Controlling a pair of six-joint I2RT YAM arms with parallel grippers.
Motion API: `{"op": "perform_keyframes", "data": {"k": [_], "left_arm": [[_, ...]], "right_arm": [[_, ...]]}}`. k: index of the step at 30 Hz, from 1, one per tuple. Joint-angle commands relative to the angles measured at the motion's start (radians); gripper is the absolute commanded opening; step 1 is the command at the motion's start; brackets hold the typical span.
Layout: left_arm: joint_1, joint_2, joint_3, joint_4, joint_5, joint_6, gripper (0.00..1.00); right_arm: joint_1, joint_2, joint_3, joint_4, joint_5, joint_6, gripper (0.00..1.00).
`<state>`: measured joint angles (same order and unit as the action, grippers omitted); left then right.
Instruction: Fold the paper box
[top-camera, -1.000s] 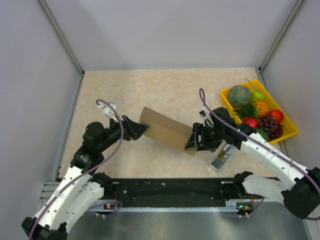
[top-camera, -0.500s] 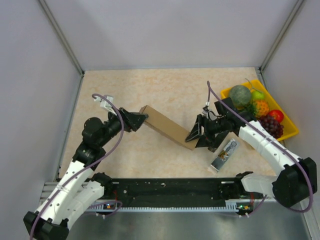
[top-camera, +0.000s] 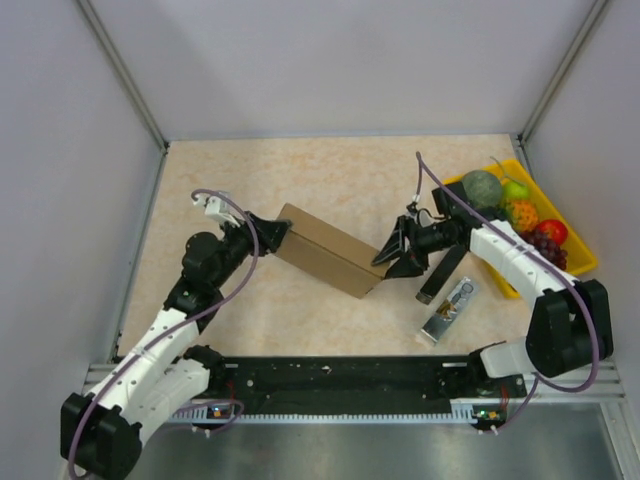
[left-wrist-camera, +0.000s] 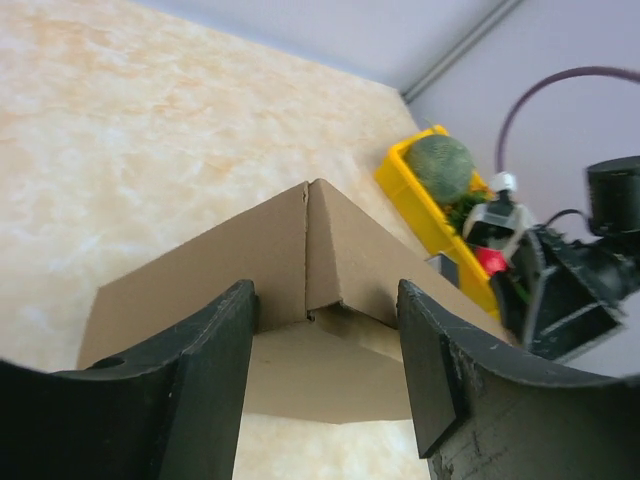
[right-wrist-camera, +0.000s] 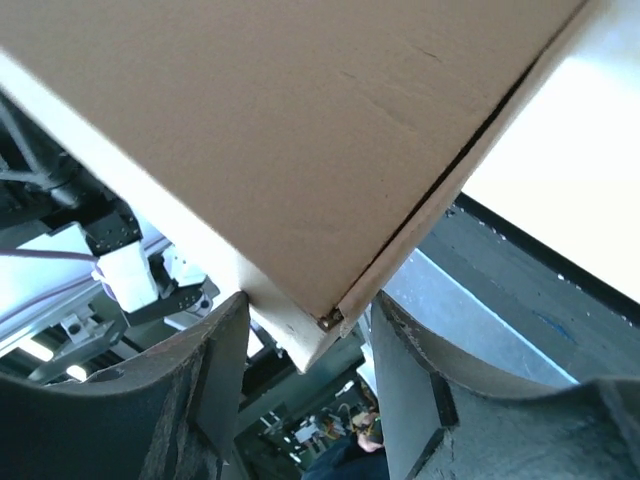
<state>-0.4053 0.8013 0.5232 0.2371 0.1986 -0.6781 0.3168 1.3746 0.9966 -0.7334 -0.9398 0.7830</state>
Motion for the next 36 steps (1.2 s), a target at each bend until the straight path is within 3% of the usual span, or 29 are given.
{"op": "perform_keyframes", "data": {"k": [1, 9, 15, 19, 23, 28, 36], "left_arm": [[-0.05, 0.07, -0.091, -0.258, 0.363, -0.072, 0.42], [-0.012, 0.05, -0.117, -0.282, 0.3, -0.037, 0.42], [-0.006, 0.055, -0.14, -0.259, 0.308, -0.04, 0.42], [-0.003, 0.062, -0.141, -0.251, 0.309, -0.037, 0.42], [0.0, 0.065, -0.147, -0.249, 0.315, -0.035, 0.42], [0.008, 0.061, -0.149, -0.257, 0.32, -0.028, 0.42], [0.016, 0.064, -0.141, -0.269, 0.32, -0.015, 0.42]], "right_arm": [[0.013, 0.046, 0.141, 0.299, -0.065, -0.007, 0.39], [0.013, 0.07, 0.185, 0.299, -0.025, -0.063, 0.48], [0.013, 0.04, 0.149, 0.302, 0.004, -0.091, 0.66], [0.001, 0.024, 0.091, 0.391, -0.019, -0.059, 0.68], [-0.034, -0.02, -0.015, 0.604, -0.068, 0.007, 0.68], [-0.059, 0.001, -0.081, 0.681, -0.106, 0.01, 0.66], [-0.096, 0.038, -0.151, 0.799, -0.149, 0.047, 0.45]]}}
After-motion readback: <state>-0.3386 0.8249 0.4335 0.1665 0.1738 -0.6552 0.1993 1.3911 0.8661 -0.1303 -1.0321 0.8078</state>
